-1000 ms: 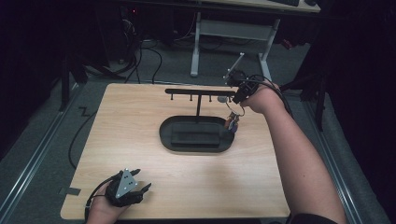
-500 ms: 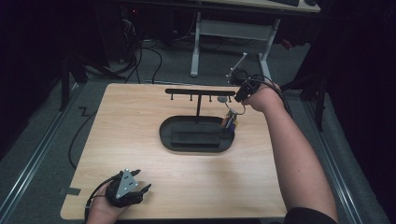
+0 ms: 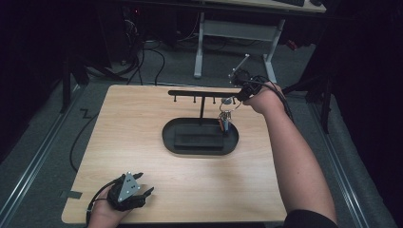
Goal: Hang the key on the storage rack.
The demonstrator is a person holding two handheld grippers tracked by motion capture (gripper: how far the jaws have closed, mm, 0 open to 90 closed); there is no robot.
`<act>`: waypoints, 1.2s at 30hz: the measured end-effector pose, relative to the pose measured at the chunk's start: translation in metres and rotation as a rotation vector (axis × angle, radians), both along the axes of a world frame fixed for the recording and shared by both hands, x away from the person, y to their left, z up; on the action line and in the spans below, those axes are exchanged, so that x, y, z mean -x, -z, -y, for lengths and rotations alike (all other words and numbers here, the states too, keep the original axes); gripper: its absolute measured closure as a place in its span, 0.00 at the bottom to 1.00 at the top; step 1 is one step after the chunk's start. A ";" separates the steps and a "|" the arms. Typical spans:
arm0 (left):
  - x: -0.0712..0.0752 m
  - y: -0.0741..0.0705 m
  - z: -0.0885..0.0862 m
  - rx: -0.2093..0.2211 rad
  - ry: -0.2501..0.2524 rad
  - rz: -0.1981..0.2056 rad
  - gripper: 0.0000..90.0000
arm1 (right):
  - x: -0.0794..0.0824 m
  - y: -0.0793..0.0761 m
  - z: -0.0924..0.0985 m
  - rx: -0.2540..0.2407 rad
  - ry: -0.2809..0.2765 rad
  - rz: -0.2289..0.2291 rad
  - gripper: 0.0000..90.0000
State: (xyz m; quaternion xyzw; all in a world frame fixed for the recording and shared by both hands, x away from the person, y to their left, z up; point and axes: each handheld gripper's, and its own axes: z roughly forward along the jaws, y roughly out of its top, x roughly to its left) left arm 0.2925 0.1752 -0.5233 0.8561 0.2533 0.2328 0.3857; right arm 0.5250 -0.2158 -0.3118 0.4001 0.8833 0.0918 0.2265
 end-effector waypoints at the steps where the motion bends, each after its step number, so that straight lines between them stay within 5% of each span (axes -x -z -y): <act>1: 0.000 0.000 0.000 0.000 0.000 0.000 0.40 | 0.002 -0.002 0.000 -0.002 -0.005 0.012 0.79; 11: -0.004 0.000 0.000 0.006 -0.008 -0.004 0.40 | 0.031 0.006 0.002 -0.106 -0.028 0.017 0.47; 21: -0.003 0.002 0.002 0.005 -0.009 -0.009 0.39 | 0.062 0.021 0.004 -0.199 -0.066 0.041 0.42; 25: -0.004 0.003 0.002 0.021 -0.012 -0.015 0.39 | 0.076 0.032 0.015 -0.340 -0.084 0.042 0.40; 30: -0.004 0.004 0.002 0.024 -0.016 -0.018 0.38 | 0.088 0.043 0.023 -0.383 -0.079 0.077 0.38; 36: -0.005 0.006 0.002 0.027 -0.020 -0.025 0.36 | 0.111 0.063 0.048 -0.525 -0.024 0.171 0.30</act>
